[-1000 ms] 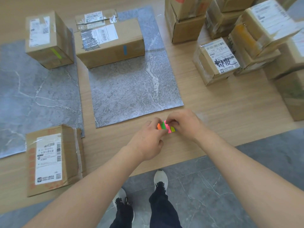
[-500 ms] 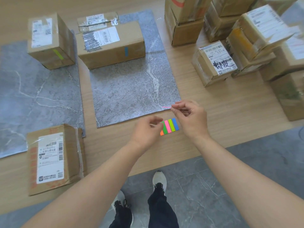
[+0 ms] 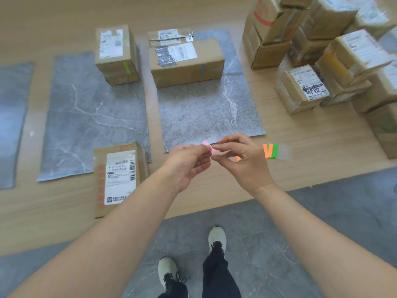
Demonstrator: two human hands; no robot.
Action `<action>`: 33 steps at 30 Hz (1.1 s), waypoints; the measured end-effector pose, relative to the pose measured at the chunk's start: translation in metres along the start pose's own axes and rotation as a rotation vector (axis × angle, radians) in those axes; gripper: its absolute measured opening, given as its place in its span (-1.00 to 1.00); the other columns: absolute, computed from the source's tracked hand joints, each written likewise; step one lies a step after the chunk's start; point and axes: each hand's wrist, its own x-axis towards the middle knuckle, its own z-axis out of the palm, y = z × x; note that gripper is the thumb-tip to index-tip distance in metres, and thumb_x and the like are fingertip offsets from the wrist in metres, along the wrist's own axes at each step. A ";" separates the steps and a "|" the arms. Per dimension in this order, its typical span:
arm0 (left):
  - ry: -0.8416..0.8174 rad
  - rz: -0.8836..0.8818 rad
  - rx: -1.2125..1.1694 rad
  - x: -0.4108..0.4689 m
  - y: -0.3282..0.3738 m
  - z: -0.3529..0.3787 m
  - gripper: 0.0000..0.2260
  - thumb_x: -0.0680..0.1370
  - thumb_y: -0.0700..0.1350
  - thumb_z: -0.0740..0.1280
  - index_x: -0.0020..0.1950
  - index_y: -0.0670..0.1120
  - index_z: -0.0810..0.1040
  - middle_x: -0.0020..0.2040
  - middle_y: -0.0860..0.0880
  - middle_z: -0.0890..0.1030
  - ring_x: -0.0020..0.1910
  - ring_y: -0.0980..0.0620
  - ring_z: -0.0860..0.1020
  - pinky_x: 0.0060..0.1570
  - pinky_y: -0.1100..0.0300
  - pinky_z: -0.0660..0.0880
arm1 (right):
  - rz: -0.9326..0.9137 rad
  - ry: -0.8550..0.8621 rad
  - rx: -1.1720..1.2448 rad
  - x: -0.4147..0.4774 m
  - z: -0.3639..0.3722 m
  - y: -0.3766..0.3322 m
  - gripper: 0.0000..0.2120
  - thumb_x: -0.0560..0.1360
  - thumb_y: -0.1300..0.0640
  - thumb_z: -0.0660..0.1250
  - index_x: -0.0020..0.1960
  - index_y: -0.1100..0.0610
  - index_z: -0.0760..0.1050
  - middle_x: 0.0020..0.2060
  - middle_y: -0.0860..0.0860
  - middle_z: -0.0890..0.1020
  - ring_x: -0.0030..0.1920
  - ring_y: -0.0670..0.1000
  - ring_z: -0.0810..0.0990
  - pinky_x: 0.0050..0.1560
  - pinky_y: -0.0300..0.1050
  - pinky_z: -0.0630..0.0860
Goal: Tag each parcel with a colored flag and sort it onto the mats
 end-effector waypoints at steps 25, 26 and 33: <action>0.183 0.412 0.552 -0.107 -0.069 -0.199 -0.88 0.54 -0.19 0.42 -0.19 -0.12 0.69 -0.44 -0.10 0.60 -0.52 0.03 0.50 -0.47 0.22 0.45 | -0.097 -0.165 -0.204 -0.077 0.148 -0.076 -0.67 0.60 0.35 0.31 0.27 0.08 0.64 0.12 -0.18 0.59 0.05 -0.14 0.61 -0.07 -0.24 0.58; 0.197 0.418 0.561 -0.106 -0.075 -0.202 -0.87 0.53 -0.19 0.42 -0.20 -0.09 0.69 -0.45 -0.10 0.61 -0.53 0.01 0.50 -0.47 0.22 0.45 | -0.124 -0.200 -0.215 -0.079 0.152 -0.076 -0.67 0.59 0.35 0.31 0.27 0.10 0.64 0.14 -0.13 0.60 0.06 -0.13 0.61 -0.07 -0.23 0.59; 0.241 0.398 0.529 -0.094 -0.094 -0.199 -0.82 0.51 -0.18 0.40 -0.28 -0.10 0.70 -0.47 -0.14 0.60 -0.52 -0.01 0.47 -0.41 0.11 0.43 | -0.255 -0.308 -0.481 -0.087 0.171 -0.068 -0.80 0.58 0.08 0.42 0.19 0.03 0.66 0.23 -0.04 0.61 0.13 0.00 0.64 -0.12 0.06 0.64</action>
